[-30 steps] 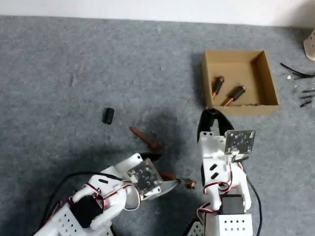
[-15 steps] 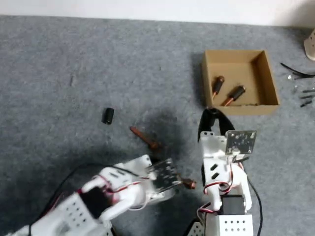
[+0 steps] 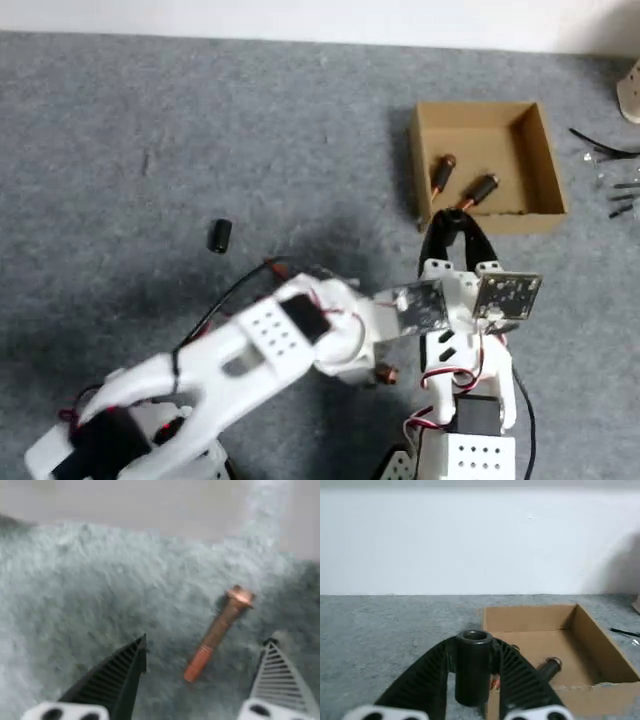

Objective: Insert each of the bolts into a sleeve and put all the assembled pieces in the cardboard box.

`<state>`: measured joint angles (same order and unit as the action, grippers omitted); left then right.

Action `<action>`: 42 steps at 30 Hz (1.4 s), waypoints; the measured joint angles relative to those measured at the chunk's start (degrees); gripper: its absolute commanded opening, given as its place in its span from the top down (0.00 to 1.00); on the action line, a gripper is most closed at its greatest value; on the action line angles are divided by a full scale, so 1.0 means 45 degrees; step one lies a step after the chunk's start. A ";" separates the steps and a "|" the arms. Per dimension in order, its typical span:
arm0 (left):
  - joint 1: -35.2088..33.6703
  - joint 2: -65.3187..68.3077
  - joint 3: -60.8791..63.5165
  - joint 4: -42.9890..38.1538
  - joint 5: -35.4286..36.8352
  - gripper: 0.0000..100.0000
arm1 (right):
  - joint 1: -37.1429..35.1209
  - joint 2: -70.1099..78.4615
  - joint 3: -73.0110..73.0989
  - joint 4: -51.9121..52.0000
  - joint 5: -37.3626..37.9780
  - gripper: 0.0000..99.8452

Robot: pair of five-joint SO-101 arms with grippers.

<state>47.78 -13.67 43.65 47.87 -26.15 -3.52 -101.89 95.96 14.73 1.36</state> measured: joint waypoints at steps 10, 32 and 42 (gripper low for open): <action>-0.0059 0.3243 -0.2657 0.1289 -0.0567 0.67 | 0.0274 0.0059 0.0000 0.0020 0.0000 0.99; -0.0098 0.3888 -0.3321 0.2520 -0.0234 0.70 | 0.0645 0.0059 0.0000 0.0039 0.0039 0.99; 0.0078 0.3907 -0.3575 0.2676 0.0195 0.68 | 0.0664 0.0059 0.0000 0.0039 0.0000 0.99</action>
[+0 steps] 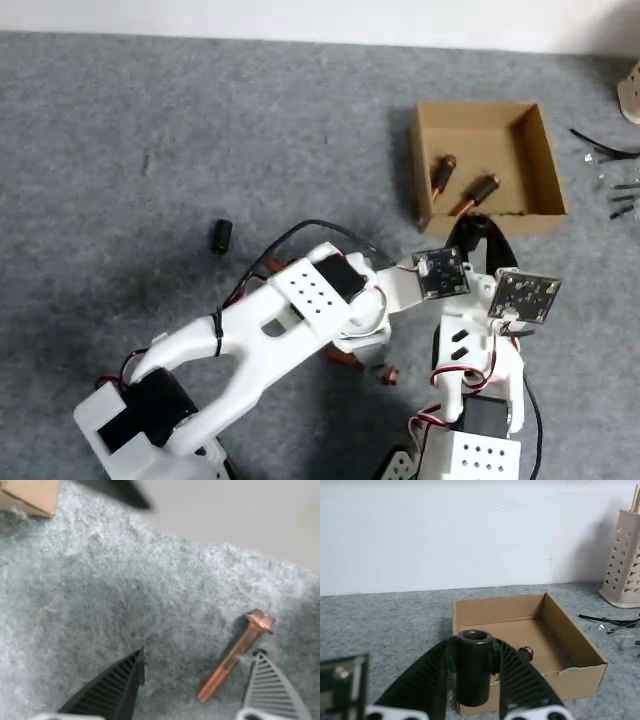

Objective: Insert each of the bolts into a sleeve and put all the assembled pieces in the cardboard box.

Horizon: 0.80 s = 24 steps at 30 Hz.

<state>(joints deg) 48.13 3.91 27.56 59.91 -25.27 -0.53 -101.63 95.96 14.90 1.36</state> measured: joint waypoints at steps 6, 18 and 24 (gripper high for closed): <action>0.0059 -0.0586 0.0039 0.0137 0.0059 0.68 | 0.0449 -0.0020 0.0020 -0.0020 0.0000 0.99; 0.0606 -0.0606 0.0078 0.0137 0.0059 0.68 | 0.2168 -0.0020 0.0020 -0.0020 0.0000 0.99; 0.0645 -0.0664 0.0078 0.0137 0.0059 0.68 | 0.3497 -0.0039 0.0020 0.0078 -0.0274 0.99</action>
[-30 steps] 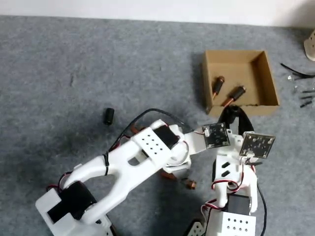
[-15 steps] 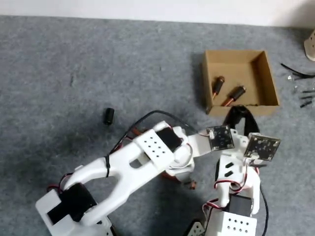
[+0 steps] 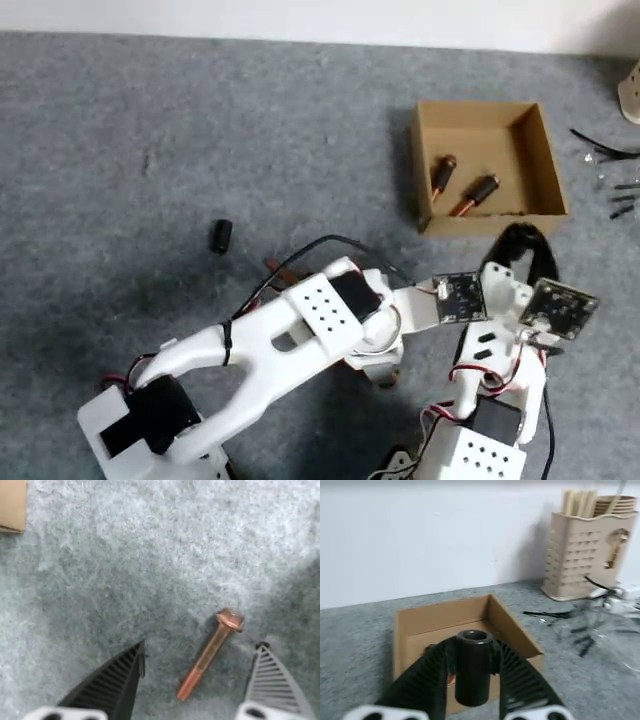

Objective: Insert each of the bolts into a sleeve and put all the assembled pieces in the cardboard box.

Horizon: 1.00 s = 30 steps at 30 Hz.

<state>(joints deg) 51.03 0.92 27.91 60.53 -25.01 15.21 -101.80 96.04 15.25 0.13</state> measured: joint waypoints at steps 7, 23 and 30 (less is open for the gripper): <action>0.0039 0.0391 0.0274 0.0254 0.0449 0.68 | 0.1602 -0.0039 0.0020 0.0371 -0.1074 0.99; 0.0020 0.1661 0.0352 0.0234 0.0176 0.68 | 0.3048 -0.0039 0.0020 0.0938 -0.1602 0.99; 0.0098 0.2774 -0.0762 0.0860 0.0000 0.68 | 0.3048 -0.0039 0.0020 0.0938 -0.1602 0.99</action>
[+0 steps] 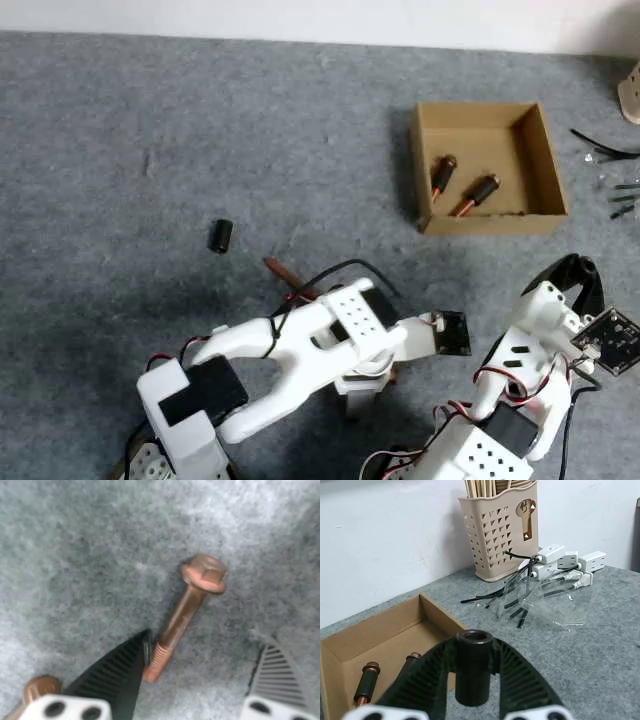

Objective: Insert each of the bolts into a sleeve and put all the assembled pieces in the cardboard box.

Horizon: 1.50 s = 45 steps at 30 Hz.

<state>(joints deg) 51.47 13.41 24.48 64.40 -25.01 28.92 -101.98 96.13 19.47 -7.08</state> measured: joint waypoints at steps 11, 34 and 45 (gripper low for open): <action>0.0352 0.0137 0.0000 0.0098 0.0000 1.00 | 0.0000 0.0000 0.0000 0.0000 -0.0020 0.99; -0.2090 -0.9573 0.5607 -0.1602 0.1250 0.99 | 0.0000 0.0000 0.0000 0.0195 -0.0020 0.99; -0.3438 -1.5121 0.8830 -0.3868 0.3634 0.99 | -0.0039 0.0000 0.0000 0.0195 -0.0020 0.99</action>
<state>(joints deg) 36.00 -54.64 64.22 46.99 -8.66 28.75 -101.98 96.13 20.35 -7.16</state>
